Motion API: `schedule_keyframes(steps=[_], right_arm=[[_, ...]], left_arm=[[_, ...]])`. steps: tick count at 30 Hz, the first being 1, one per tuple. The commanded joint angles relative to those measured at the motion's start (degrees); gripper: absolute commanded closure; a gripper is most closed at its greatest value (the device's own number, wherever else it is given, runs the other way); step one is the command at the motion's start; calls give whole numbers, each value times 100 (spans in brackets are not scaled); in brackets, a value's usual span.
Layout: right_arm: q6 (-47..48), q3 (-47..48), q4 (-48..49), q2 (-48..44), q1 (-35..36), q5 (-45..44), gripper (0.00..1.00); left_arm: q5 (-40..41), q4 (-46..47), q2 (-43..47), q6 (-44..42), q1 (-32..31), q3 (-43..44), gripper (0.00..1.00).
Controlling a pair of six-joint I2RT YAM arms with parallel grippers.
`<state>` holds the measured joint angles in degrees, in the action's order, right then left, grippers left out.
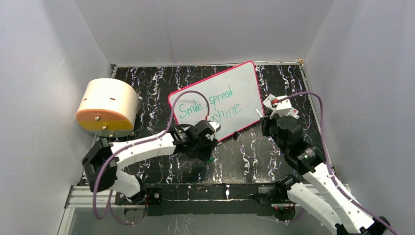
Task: Write a sentence on the whiteboard
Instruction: Close the whiteboard marker at the center of the board.
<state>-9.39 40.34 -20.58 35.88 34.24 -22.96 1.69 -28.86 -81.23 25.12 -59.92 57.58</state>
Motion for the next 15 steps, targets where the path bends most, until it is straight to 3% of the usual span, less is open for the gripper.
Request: schedule_keyframes(steps=[1, 15], right_arm=[[-68, 71, 146, -116, 0, -48, 100], [-59, 62, 177, -144, -3, -94, 100]], left_arm=[[6, -132, -375, -124, -44, 287, 60], [-159, -320, -1615, -389, -43, 745, 59]])
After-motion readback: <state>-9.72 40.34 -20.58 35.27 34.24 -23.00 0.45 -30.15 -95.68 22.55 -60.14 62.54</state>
